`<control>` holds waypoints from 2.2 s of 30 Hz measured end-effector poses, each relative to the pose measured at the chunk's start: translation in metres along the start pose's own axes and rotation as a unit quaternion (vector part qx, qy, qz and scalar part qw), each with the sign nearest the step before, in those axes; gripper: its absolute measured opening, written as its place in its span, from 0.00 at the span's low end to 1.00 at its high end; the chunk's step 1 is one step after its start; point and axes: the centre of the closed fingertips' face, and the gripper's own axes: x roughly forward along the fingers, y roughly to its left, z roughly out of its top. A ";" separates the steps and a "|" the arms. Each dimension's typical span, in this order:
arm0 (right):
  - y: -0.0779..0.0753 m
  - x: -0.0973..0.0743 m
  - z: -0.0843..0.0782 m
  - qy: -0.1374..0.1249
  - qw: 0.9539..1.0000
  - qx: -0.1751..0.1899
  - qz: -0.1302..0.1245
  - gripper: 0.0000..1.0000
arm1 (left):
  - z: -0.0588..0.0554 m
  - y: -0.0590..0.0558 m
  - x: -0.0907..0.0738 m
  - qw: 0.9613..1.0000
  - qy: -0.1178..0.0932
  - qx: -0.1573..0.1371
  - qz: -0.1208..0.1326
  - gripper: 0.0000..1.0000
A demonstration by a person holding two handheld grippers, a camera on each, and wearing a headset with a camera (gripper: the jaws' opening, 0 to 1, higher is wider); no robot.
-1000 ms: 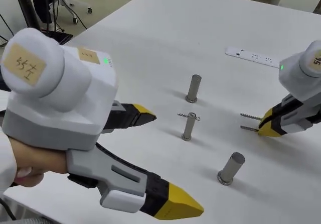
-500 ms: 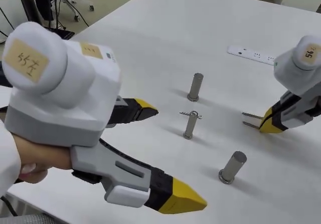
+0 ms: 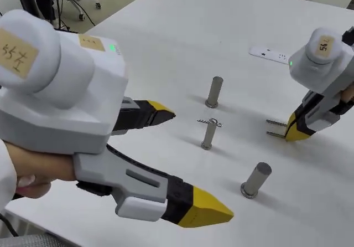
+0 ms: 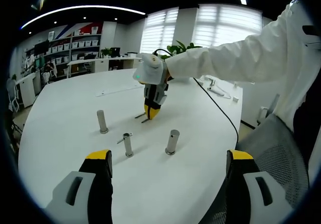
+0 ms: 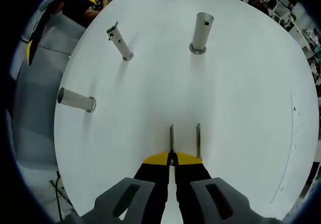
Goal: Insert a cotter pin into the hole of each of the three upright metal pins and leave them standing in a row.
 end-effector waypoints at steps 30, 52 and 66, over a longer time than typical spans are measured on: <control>0.012 -0.016 -0.006 -0.025 0.998 0.043 -0.043 0.00 | -0.006 0.006 -0.003 1.000 0.006 -0.003 0.012 0.88; 0.045 -0.062 0.009 -0.119 0.985 0.014 -0.126 0.00 | 0.010 0.014 0.013 1.000 -0.015 -0.010 0.014 0.75; 0.067 -0.080 0.026 -0.147 0.971 -0.025 -0.186 0.00 | 0.033 0.012 0.036 0.999 -0.026 -0.034 -0.006 0.59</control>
